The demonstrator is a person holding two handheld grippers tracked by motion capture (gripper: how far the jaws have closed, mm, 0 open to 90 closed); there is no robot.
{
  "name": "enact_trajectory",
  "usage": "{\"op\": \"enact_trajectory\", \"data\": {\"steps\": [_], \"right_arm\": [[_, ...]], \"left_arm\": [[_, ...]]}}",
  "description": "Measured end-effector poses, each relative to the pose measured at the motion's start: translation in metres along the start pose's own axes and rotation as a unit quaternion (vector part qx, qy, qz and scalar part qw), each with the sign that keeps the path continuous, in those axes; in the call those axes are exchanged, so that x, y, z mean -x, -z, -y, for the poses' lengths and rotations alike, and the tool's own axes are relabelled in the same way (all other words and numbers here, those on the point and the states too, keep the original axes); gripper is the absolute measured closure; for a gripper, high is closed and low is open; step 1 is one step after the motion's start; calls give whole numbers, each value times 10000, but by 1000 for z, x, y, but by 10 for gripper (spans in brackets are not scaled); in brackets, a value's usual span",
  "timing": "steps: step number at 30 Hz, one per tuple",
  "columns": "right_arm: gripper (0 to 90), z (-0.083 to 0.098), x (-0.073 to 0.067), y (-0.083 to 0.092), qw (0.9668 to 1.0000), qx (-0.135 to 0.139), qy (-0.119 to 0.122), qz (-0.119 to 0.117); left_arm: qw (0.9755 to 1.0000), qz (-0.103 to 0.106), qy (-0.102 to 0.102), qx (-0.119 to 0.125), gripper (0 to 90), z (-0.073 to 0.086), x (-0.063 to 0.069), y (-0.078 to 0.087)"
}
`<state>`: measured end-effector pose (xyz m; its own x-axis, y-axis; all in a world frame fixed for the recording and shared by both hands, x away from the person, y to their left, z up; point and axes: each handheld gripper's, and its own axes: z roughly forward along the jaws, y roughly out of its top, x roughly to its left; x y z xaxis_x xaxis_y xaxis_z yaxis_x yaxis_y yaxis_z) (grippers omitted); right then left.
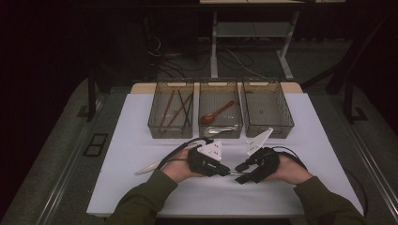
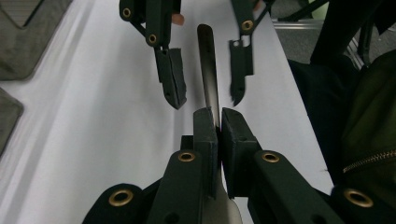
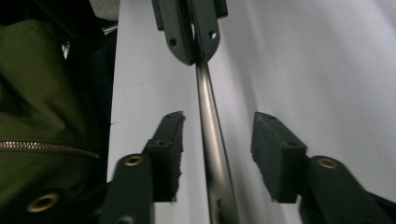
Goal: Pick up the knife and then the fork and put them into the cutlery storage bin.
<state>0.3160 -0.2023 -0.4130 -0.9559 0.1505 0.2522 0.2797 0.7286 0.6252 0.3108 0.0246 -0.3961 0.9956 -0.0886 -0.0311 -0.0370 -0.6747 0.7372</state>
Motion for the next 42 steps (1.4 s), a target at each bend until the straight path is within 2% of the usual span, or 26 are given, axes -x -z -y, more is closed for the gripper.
{"op": "enact_trajectory", "data": {"steps": [5, 8, 14, 17, 18, 19, 23, 24, 25, 26, 28, 31, 34, 38, 42], "right_arm": [[690, -3, 1, -3, 9999, -133, 10, -61], [789, -4, 0, -5, 9996, -195, 58, -204], [866, -5, -3, -7, 9991, -237, 244, -250], [866, -5, -3, -8, 9992, -242, 198, -247], [866, -5, -2, -8, 9992, -252, 180, -269], [866, -5, -2, -8, 9991, -254, 179, -285], [865, -4, -1, -6, 9994, -226, 182, -184], [865, -3, -1, -4, 9995, -250, 175, -94], [865, -3, -1, -3, 9995, -277, 153, -22], [865, -1, 1, -2, 9994, -290, 158, 75], [865, 2, 2, 1, 9994, -290, 86, 137], [865, 6, 6, 4, 9991, -304, 52, 296], [864, 9, 8, 8, 9987, -292, -42, 414], [864, 13, 13, 18, 9978, -189, -164, 609], [864, 16, 17, 28, 9961, -101, -263, 831]], "left_arm": [[9999, 11, -80, -90, 843, -2, 2, -2], [9999, 14, -110, -122, 843, -1, 1, -2], [9998, 56, -152, -136, 859, -1, 1, -2], [9998, 69, -98, -129, 856, 0, 0, -3], [9999, 91, -17, -130, 852, 0, 0, -4], [9999, 40, -12, -137, 844, 1, 0, -4], [9997, -193, 101, -68, 683, 4, -2, 0], [9996, -264, 98, -19, 656, 5, -3, 2], [9990, -329, 281, 113, 619, 8, -2, 6], [9985, -401, 326, 170, 580, 9, -2, 8], [9972, -567, 425, 239, 515, 13, -3, 15], [9940, -774, 674, 368, 463, 20, -3, 25], [9909, -979, 816, 436, 422, 28, -2, 35], [9853, -1194, 1087, 555, 379, 42, 1, 46], [9772, -1482, 1380, 632, 334, 58, 8, 56]]}}
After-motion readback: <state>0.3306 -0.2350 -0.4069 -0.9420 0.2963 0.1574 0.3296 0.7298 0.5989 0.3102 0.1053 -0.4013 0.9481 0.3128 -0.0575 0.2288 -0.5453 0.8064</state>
